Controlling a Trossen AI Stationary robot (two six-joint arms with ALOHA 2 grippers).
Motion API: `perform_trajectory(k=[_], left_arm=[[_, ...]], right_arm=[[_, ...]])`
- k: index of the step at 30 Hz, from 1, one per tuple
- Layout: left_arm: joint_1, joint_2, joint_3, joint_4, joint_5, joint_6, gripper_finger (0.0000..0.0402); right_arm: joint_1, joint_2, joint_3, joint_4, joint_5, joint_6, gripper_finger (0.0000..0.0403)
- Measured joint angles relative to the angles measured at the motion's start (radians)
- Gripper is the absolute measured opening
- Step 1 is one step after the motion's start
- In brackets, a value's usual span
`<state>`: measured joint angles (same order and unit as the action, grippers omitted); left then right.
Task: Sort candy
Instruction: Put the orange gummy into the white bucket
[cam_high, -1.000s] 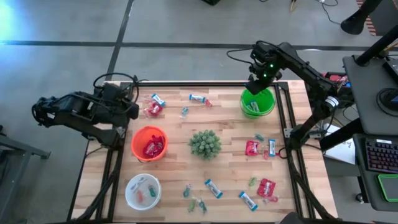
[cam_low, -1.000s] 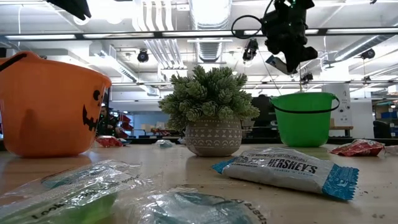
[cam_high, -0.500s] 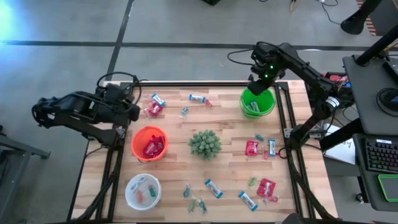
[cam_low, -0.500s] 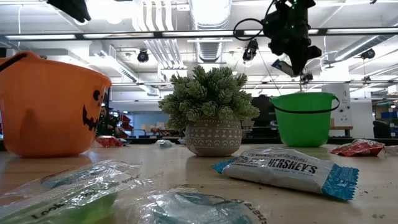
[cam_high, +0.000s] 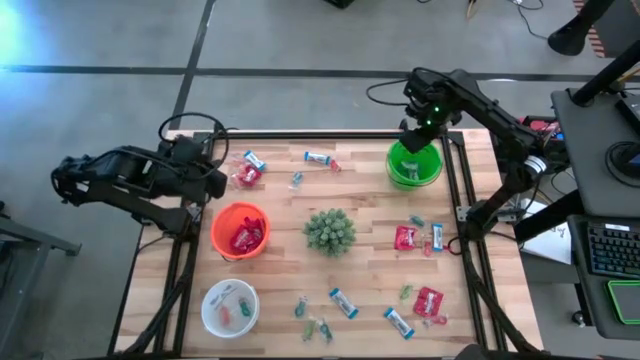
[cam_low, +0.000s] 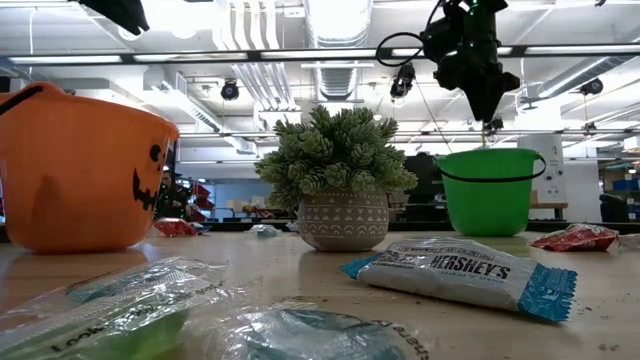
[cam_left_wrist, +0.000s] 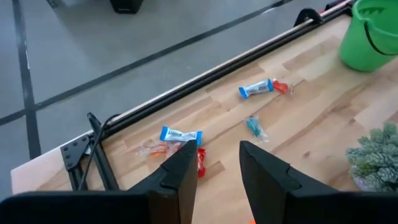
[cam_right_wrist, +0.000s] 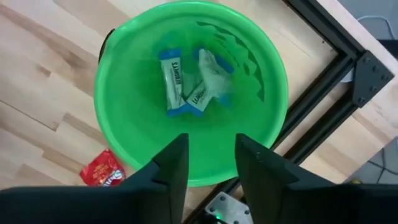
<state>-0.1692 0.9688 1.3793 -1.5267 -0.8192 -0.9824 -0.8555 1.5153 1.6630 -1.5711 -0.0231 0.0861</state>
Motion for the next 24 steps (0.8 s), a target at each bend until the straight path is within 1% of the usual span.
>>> perform_trajectory(k=[4, 9, 13, 16, 19, 24], left_arm=[[0.0, -0.001, 0.034, -0.001, 0.0, 0.037, 0.0106], [0.0, -0.002, 0.083, -0.002, 0.0, 0.086, 0.0121], [0.001, -0.003, 0.082, -0.043, -0.003, 0.124, 0.0137], [0.019, -0.01, 0.065, -0.045, -0.036, 0.205, 0.0145], [0.069, -0.011, 0.06, -0.045, -0.069, 0.219, 0.0146], [0.215, -0.034, 0.059, -0.044, -0.058, 0.317, 0.014]], right_arm=[[0.0, -0.009, 0.0, 0.0, -0.001, 0.028, 0.0139], [0.017, -0.011, 0.0, 0.0, -0.003, 0.034, 0.0144], [0.044, -0.011, 0.0, 0.001, -0.002, 0.034, 0.0142], [0.072, -0.011, 0.0, 0.005, -0.003, 0.034, 0.0141], [0.106, -0.011, 0.0, 0.007, -0.003, 0.037, 0.0143], [0.172, -0.011, 0.0, 0.01, -0.003, 0.075, 0.0146]])
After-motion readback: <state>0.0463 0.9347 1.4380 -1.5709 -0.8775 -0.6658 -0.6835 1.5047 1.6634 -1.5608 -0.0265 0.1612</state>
